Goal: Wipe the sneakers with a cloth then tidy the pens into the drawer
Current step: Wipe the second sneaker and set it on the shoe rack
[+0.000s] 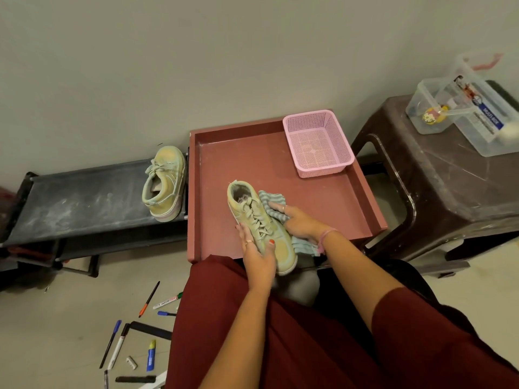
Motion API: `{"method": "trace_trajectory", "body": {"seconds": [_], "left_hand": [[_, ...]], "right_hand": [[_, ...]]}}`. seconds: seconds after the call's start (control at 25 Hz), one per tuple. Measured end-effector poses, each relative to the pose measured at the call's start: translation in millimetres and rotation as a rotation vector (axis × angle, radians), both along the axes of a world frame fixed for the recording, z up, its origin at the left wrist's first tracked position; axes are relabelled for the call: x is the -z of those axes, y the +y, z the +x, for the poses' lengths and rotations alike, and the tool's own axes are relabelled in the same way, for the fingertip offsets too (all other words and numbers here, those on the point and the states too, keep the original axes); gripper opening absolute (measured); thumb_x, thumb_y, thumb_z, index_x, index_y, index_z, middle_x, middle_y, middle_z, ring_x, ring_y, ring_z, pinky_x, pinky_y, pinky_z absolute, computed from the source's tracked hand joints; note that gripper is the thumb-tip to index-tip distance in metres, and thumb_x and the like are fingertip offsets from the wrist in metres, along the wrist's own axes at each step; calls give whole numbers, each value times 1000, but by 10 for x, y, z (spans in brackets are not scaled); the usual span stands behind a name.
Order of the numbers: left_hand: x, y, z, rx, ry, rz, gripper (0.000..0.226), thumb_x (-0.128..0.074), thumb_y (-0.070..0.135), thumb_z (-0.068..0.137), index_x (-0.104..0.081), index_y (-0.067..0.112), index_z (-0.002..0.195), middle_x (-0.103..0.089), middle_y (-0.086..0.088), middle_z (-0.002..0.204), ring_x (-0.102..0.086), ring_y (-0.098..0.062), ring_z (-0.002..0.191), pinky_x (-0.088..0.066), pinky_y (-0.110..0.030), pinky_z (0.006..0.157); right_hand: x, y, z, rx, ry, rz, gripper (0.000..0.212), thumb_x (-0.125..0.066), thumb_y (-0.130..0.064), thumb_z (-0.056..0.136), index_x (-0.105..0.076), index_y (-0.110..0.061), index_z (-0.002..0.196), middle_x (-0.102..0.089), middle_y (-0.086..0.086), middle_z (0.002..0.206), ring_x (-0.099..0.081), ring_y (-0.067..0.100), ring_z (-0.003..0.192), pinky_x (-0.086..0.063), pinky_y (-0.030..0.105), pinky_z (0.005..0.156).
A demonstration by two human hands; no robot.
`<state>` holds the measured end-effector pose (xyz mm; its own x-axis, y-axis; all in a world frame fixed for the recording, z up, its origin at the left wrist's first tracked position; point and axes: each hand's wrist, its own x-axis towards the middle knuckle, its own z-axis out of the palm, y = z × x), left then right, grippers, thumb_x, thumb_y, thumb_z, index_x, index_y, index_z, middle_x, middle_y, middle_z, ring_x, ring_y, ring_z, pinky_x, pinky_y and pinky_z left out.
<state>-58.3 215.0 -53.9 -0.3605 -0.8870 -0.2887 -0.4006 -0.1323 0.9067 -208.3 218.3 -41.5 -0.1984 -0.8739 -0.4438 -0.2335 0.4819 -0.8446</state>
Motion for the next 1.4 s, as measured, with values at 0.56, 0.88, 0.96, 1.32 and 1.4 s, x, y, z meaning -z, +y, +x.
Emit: {"method": "trace_trajectory", "body": {"seconds": [0.56, 0.88, 0.96, 1.32, 1.4], "left_hand": [[-1, -94, -57, -13, -34, 8, 72, -53, 15, 97, -9, 18, 154, -4, 0, 163, -8, -13, 149, -12, -19, 112], [-102, 384, -483, -86, -373, 19, 134, -85, 48, 63, 4, 0, 152, -6, -14, 156, -20, -33, 138, -33, -43, 111], [-111, 284, -525, -103, -399, 35, 133, -88, 39, 59, -1, 2, 152, -14, -16, 152, -25, -34, 135, -33, -42, 111], [-82, -323, 318, 177, 82, 294, 103, -92, 33, 46, -44, 21, 136, -62, -1, 124, -62, -19, 111, -52, -40, 97], [-57, -407, 489, 248, 153, 392, 98, -89, 27, 49, -46, 16, 136, -66, -9, 122, -65, -25, 110, -53, -41, 93]], "right_hand": [[-230, 1468, 449, -152, 16, 89, 67, -33, 17, 87, -35, -19, 142, -32, -18, 142, -32, -5, 134, -19, -3, 99], [-340, 1377, -31, 781, -464, -71, 73, -27, 22, 75, -53, -15, 132, -65, 10, 112, -63, 27, 88, -55, 34, 64], [-324, 1317, 9, 827, -555, -105, 75, -26, 22, 75, -50, -15, 135, -65, 12, 113, -60, 32, 88, -56, 43, 69], [-218, 843, 393, 185, 178, -357, 84, -29, 20, 80, -24, -31, 145, -20, -18, 154, -16, 7, 145, -14, 26, 119], [-117, 802, 575, -108, 497, -381, 87, -31, 18, 78, -15, -29, 150, -8, -17, 157, 3, 8, 147, -9, 24, 118]]}}
